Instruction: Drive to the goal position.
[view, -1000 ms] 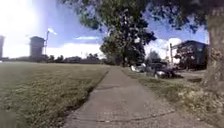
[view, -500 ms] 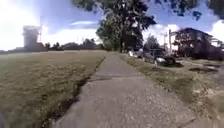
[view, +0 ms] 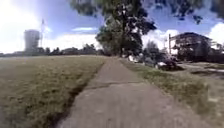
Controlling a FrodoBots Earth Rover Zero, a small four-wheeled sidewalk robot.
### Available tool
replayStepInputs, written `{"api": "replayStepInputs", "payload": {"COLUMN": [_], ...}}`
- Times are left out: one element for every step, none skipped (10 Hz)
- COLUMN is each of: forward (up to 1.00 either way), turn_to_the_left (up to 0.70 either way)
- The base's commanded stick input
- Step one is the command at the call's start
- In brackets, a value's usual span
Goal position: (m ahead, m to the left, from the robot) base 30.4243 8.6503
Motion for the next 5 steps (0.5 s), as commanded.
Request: {"api": "replayStepInputs", "payload": {"forward": [1.00,1.00,1.00,1.00,1.00], "turn_to_the_left": [0.00,0.00,0.00,0.00,0.00]}}
